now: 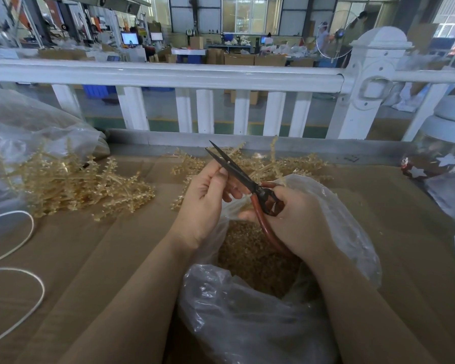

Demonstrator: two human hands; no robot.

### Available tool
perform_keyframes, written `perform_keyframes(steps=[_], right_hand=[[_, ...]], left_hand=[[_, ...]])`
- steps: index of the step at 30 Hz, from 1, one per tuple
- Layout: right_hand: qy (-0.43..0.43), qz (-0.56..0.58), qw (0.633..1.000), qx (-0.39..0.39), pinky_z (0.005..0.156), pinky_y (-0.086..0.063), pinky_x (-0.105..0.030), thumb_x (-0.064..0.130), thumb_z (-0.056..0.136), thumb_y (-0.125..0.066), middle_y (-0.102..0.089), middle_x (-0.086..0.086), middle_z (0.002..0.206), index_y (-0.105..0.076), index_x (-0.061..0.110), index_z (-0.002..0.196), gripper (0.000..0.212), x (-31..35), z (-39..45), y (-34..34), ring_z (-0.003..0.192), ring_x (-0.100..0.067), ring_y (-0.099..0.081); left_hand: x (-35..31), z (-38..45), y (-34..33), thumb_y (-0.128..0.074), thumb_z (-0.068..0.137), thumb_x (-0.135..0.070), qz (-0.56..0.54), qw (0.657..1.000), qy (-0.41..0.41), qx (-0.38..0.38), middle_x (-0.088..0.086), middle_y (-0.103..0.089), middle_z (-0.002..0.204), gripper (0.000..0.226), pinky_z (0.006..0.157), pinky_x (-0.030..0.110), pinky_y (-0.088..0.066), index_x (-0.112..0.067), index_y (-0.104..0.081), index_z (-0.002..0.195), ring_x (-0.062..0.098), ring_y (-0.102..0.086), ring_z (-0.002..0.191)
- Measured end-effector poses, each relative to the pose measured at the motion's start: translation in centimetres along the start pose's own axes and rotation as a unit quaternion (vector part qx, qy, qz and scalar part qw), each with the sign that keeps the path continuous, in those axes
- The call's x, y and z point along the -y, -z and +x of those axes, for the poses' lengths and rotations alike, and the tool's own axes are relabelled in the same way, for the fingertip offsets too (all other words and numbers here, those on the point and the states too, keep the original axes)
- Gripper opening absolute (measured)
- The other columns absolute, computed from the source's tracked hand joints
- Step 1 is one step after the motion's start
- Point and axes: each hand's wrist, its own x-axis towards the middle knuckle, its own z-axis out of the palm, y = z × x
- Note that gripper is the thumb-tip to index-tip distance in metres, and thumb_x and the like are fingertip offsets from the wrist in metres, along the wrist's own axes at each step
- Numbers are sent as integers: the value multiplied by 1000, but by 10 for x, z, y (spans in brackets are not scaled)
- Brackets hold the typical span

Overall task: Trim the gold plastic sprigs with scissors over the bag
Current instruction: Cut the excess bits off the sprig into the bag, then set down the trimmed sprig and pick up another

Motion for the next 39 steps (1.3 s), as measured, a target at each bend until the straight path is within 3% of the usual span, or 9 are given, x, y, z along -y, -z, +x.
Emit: perform_keyframes(steps=[7,12,17,20,24,27,31,36,39], right_hand=[[3,-9,999,-35,53,-39,-8,102,59,-37,-55,20,60,-55,33,68,71,-1,0,-3,58,4,-54],[12,-25,999,-39,52,-37,-9,102,62,-33,-56,14,59,-61,21,69,87,-5,1,-4,55,-2,-52],[26,-18,998,-62,47,-37,-10,97,69,-38,-47,19,52,-50,28,62,70,-4,0,-4,49,0,-49],[30,-17,998,-57,51,-40,-8,98,69,-35,-50,22,58,-53,31,70,69,-2,1,-3,53,4,-51],[35,-32,998,-41,58,-53,-22,97,67,-39,-60,21,72,-69,25,88,81,-1,0,-3,64,0,-58],[52,-41,997,-43,57,-54,-24,92,70,-46,-61,21,72,-72,25,92,76,2,-1,-1,63,0,-58],[64,-41,996,-48,58,-56,-27,88,73,-48,-65,19,74,-73,24,92,71,5,-1,1,63,-2,-59],[63,-61,995,-57,57,-55,-25,91,75,-40,-59,22,71,-71,24,85,74,4,-2,2,61,0,-55],[56,-63,995,-60,59,-56,-27,90,75,-42,-64,20,75,-73,24,91,75,3,-1,2,66,-1,-59]], left_hand=[[1,0,1,-31,106,-6,6,1000,1,4,1,-65,79,30,68,18,-47,-8,-59,97,10,-60,72],[4,0,3,-32,102,-13,9,1000,-5,2,3,-66,80,29,68,18,-47,-8,-60,98,11,-61,72],[4,0,3,-32,102,-17,5,1000,-10,-2,3,-66,81,28,69,20,-48,-12,-60,96,13,-61,73],[6,1,3,-32,104,-13,11,1000,-17,-6,-2,-67,79,29,68,21,-49,-13,-60,95,12,-61,72],[11,2,5,-34,101,-24,15,999,-5,-34,-5,-65,72,32,64,23,-47,-10,-60,88,8,-57,66],[13,4,7,-35,102,-31,-12,997,6,-79,8,-63,72,38,64,33,-47,-6,-59,86,16,-56,65],[13,7,16,-35,104,-30,-68,985,10,-156,17,-60,75,32,61,40,-47,-13,-56,87,27,-54,63],[13,14,46,-35,103,-23,-143,940,31,-307,13,-64,85,26,62,31,-51,-17,-55,87,19,-59,66],[16,16,58,-31,105,-18,-138,888,27,-438,-1,-65,77,28,62,27,-50,-18,-50,86,8,-63,64]])
